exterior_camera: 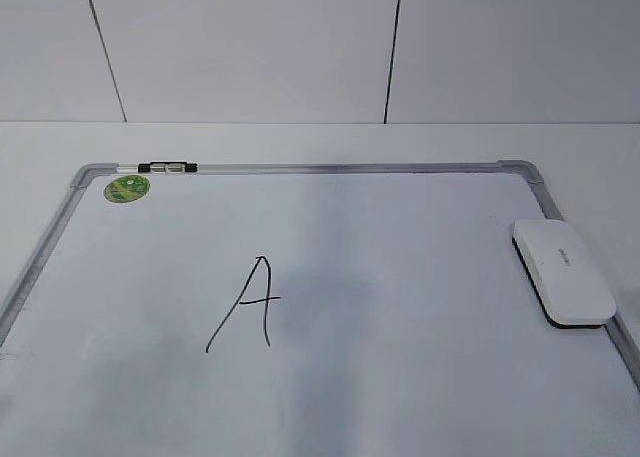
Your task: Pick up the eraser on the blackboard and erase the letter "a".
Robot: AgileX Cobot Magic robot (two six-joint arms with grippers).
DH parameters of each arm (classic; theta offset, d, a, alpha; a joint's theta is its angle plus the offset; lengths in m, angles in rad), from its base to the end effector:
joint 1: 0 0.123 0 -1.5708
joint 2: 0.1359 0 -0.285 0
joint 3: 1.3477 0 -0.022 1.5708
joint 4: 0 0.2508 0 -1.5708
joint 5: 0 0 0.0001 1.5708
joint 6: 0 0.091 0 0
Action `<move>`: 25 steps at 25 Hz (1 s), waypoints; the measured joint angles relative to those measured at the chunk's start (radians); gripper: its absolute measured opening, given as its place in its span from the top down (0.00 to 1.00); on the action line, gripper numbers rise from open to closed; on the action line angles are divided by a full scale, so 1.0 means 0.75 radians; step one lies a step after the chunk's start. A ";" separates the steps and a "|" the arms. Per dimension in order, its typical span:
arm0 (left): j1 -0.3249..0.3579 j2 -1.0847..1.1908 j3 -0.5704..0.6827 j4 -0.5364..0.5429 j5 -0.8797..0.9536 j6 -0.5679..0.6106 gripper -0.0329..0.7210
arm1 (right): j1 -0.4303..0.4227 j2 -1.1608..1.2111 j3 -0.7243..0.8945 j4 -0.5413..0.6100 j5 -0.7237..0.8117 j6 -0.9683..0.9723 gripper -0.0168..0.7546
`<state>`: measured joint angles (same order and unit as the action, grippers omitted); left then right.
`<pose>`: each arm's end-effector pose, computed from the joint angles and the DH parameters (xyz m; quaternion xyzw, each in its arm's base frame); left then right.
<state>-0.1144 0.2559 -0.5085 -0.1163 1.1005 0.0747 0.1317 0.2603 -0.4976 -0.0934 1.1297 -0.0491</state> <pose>0.0301 -0.0129 0.2739 0.0829 0.9138 -0.0658 0.3922 0.0314 -0.0036 0.2685 -0.0864 0.9226 -0.0312 0.3747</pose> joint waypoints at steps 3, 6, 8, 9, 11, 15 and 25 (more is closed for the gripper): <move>0.000 0.000 0.000 0.000 0.000 0.000 0.45 | 0.000 0.000 0.000 0.000 0.000 0.000 0.21; 0.000 0.000 0.000 0.000 0.000 0.000 0.45 | 0.000 0.000 0.000 0.000 0.000 0.000 0.21; 0.000 0.000 0.000 0.000 0.000 0.000 0.45 | 0.000 -0.005 0.000 0.000 0.000 0.000 0.21; 0.000 -0.003 0.000 0.000 0.000 0.000 0.45 | -0.002 -0.012 0.000 0.000 0.000 0.000 0.21; 0.008 -0.027 0.000 -0.003 0.000 0.000 0.45 | -0.024 -0.032 0.000 0.000 0.001 0.000 0.21; 0.045 -0.126 0.000 -0.003 0.000 0.000 0.45 | -0.121 -0.101 0.000 -0.001 0.004 0.002 0.21; 0.124 -0.321 0.000 -0.006 0.007 0.000 0.51 | -0.217 -0.364 0.000 -0.011 0.016 0.002 0.21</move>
<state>-0.0211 0.0152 -0.5085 -0.1207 1.1057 0.0747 -0.0311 -0.0126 -0.4976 -0.1019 1.1418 -0.0473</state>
